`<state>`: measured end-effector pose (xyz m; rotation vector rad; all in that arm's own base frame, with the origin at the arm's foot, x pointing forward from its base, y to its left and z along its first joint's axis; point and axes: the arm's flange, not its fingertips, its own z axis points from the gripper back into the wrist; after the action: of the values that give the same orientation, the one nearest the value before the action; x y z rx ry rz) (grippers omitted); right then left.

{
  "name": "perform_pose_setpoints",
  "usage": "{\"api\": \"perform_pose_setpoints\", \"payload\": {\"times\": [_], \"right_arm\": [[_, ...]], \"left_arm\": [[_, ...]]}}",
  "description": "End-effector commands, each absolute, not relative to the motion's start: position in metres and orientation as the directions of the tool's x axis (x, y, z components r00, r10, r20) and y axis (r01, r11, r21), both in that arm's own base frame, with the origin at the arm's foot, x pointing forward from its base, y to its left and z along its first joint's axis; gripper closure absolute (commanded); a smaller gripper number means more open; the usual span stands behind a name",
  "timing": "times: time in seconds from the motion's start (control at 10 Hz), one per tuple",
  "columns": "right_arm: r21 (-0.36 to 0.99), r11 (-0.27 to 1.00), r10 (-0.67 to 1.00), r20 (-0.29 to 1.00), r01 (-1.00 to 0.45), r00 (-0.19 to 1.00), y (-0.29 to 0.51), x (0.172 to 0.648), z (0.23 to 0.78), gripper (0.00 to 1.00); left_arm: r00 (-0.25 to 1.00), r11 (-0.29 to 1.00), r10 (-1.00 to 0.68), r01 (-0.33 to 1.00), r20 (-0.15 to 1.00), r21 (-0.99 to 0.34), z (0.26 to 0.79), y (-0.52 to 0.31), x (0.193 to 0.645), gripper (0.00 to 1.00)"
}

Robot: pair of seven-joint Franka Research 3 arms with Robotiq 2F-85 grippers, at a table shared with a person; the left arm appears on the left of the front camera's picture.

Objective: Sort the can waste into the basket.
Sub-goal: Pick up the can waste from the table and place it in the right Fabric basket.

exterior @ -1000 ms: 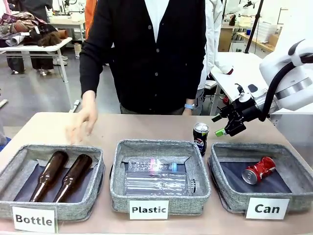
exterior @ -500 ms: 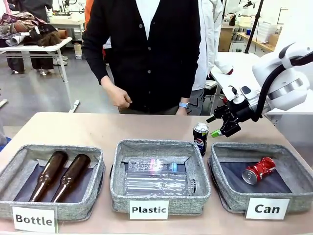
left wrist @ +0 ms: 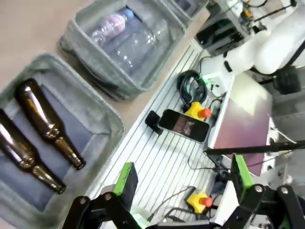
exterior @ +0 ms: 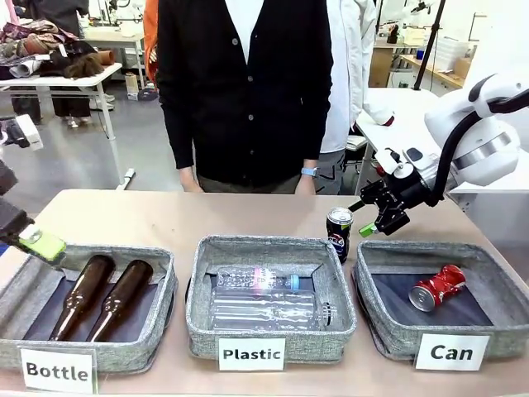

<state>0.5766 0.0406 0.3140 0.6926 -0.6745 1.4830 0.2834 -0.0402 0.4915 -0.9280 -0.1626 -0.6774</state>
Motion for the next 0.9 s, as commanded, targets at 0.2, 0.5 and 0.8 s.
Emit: {"api": "perform_pose_setpoints", "payload": {"times": [0.2,0.5,0.8], "right_arm": [[0.0,-0.143,0.607,0.79,-0.99,-0.087,0.051,0.599,0.3,0.0],[0.011,-0.201,0.61,0.784,-0.98,-0.116,0.06,0.604,0.293,0.0],[0.036,-0.255,0.605,0.785,-0.966,-0.131,0.066,0.605,0.286,0.0]], "left_arm": [[0.778,0.356,-0.453,0.605,0.435,-0.712,0.497,-0.024,0.274,0.0],[0.868,0.44,-0.343,0.485,0.358,-0.755,0.486,-0.018,0.287,0.0],[0.823,0.408,-0.41,0.551,0.393,-0.728,0.491,-0.02,0.282,0.0]]}}
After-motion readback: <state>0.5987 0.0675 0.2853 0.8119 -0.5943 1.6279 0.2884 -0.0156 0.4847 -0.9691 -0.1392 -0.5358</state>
